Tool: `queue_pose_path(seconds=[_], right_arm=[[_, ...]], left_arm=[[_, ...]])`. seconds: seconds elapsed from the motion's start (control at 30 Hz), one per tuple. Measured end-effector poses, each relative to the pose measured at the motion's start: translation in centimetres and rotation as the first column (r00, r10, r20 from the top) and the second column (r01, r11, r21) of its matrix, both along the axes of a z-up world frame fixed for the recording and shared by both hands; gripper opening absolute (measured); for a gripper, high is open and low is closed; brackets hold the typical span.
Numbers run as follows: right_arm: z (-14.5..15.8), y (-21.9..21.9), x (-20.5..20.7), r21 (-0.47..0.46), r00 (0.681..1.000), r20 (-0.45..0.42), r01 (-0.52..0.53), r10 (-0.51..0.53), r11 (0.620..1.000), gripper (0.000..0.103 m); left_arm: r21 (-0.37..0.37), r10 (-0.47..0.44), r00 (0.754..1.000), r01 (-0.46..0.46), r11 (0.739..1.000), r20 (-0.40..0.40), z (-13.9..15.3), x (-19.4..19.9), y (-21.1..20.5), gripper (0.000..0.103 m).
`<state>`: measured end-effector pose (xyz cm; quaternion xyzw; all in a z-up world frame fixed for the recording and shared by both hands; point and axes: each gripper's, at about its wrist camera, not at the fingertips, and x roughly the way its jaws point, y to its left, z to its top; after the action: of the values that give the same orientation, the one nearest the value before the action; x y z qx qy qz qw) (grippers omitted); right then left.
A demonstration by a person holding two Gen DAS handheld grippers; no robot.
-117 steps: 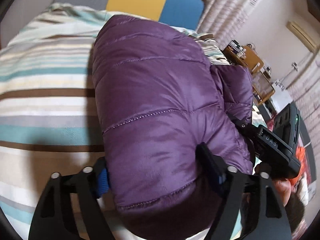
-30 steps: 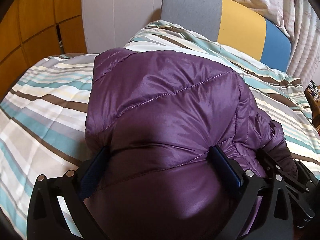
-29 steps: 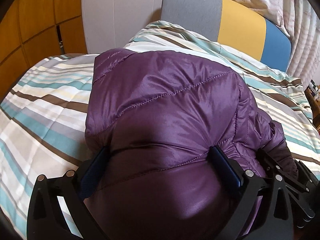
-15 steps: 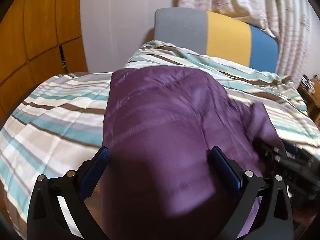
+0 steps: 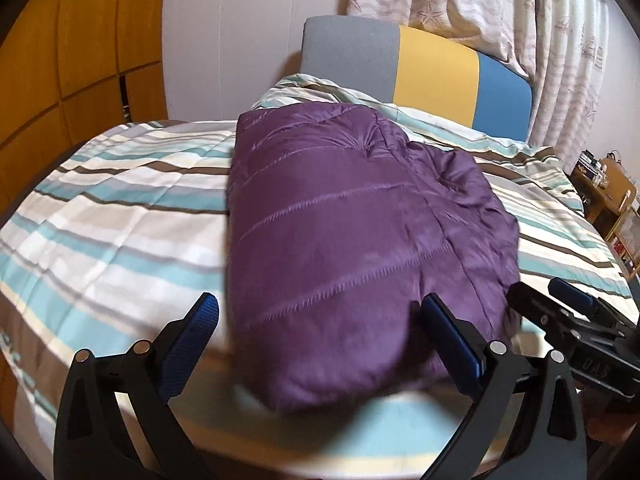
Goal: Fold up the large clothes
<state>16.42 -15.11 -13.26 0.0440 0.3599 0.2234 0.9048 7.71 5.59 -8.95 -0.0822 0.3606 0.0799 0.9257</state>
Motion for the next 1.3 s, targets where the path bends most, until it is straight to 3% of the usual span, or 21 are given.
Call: queue_pose_path(seconds=[0.27,0.5,1.3], right_arm=[[3.1,-0.7,-4.4,0.028,0.997,0.045,-0.058,0.056,0.998,0.101],[5.9,-0.7,-7.5,0.006,0.987,0.141,-0.076,0.074,0.997,0.101],[6.0,-1.9,-7.7,0.013,0.990,0.134,-0.050,0.048,0.999,0.101]], left_arm=[[-0.035,-0.025,0.998,0.027,0.999,0.060,2.8,-4.5,-0.1,0.100],[0.017,-0.031,0.993,0.030,0.999,0.116,5.3,-7.3,-0.4,0.100],[0.024,-0.048,0.992,0.045,0.999,0.115,5.5,-7.8,-1.2,0.100]])
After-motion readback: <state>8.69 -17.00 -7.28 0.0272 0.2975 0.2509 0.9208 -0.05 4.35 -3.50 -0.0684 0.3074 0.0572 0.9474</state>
